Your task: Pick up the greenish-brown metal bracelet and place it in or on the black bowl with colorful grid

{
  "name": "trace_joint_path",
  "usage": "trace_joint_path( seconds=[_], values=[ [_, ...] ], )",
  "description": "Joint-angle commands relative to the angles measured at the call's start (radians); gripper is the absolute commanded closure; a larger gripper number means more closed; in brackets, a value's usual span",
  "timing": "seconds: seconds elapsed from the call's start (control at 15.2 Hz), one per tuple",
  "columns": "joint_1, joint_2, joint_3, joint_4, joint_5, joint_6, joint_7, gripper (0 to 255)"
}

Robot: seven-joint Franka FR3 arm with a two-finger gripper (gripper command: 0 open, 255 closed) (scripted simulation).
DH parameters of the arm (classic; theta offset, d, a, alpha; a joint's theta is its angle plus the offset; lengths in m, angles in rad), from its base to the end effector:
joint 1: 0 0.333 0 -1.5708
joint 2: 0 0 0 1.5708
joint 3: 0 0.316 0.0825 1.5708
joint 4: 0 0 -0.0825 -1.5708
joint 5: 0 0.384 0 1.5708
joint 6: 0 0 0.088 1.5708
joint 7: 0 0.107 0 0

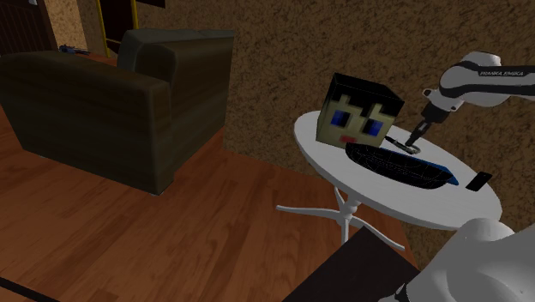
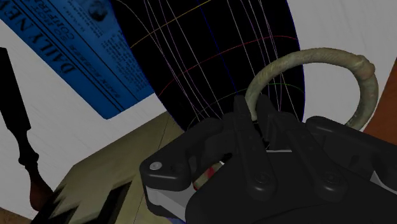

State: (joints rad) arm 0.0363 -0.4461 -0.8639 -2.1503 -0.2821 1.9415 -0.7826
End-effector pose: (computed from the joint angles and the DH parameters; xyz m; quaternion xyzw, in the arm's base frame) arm 0.2796 -0.3935 0.5197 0.9973 0.0397 0.0607 0.0134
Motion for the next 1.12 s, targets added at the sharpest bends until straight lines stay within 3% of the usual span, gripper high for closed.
trace_joint_path(
  seconds=[0.0,0.07,1.06],
  values=[
    [0.040,0.076,-0.076,0.065,0.044,0.011,-0.064,255],
    [0.080,0.147,-0.144,0.122,0.095,0.016,-0.119,255],
    [0.105,0.210,-0.218,-0.018,0.134,0.202,-0.162,255]
  ],
)
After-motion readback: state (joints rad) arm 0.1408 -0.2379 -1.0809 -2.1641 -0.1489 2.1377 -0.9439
